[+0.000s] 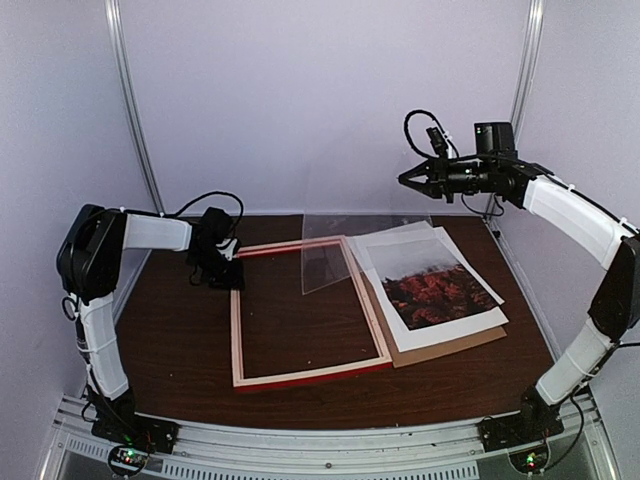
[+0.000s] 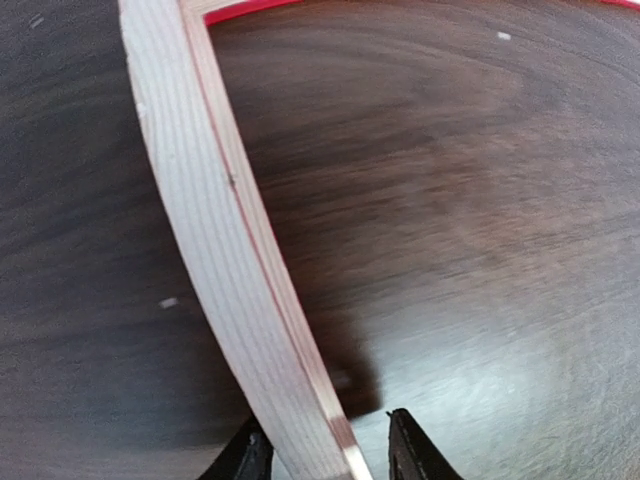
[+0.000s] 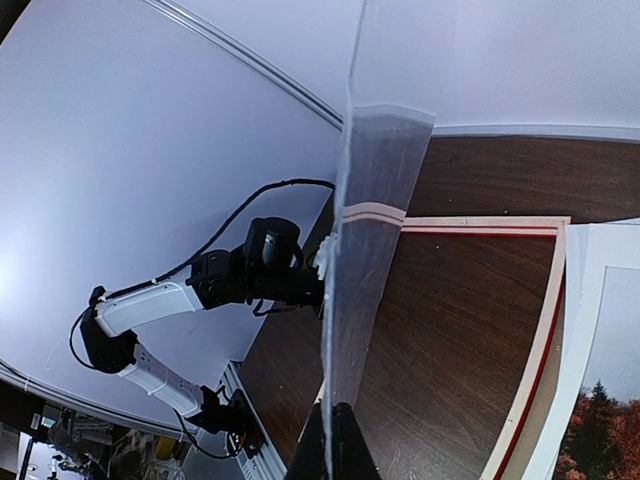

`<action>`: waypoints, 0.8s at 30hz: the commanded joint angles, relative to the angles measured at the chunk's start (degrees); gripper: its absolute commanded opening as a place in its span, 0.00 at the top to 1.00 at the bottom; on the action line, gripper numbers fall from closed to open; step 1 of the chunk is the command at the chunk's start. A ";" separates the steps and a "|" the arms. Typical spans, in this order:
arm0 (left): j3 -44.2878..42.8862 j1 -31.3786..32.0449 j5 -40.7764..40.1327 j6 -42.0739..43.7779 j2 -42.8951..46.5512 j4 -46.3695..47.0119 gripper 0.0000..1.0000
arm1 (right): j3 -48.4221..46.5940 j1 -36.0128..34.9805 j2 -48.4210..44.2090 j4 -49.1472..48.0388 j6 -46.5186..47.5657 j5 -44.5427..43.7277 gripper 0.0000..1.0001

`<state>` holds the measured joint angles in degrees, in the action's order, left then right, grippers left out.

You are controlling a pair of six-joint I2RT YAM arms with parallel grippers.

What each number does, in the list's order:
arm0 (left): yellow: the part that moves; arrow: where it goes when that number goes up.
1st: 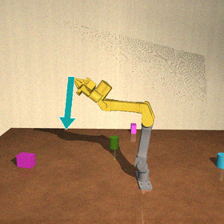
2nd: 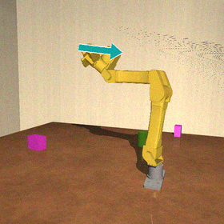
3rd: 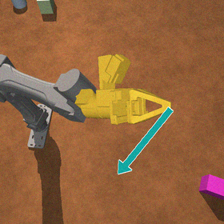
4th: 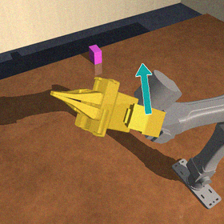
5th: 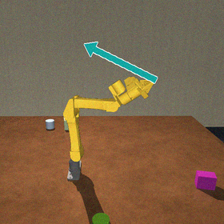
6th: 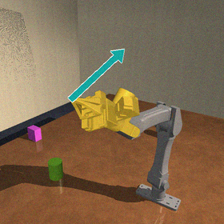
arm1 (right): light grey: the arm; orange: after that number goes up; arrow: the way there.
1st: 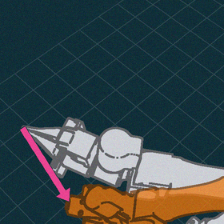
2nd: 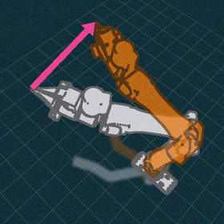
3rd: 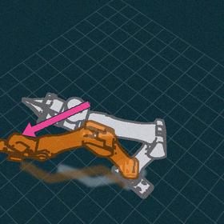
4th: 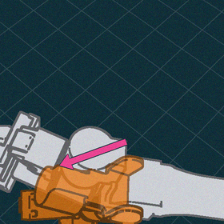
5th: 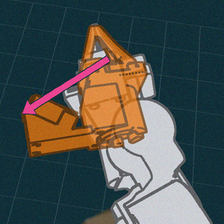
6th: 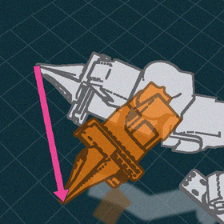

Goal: Put the photo into the frame
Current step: Move the frame body to the center of the board.

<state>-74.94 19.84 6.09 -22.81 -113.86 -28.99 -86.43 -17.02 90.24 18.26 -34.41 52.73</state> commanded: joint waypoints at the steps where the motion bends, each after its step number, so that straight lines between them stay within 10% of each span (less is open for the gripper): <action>1: -2.13 3.12 3.83 1.27 -3.39 0.83 0.60 | -1.03 -0.79 0.10 -2.08 0.05 0.75 1.00; 24: 4.93 3.62 2.23 -0.79 3.52 -0.80 0.70 | -0.11 -3.45 1.94 -0.76 1.98 -1.57 1.00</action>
<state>-72.34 22.98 7.16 -19.33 -112.27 -28.05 -86.41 -19.81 91.90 19.99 -32.73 51.99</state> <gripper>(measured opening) 0.283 0.008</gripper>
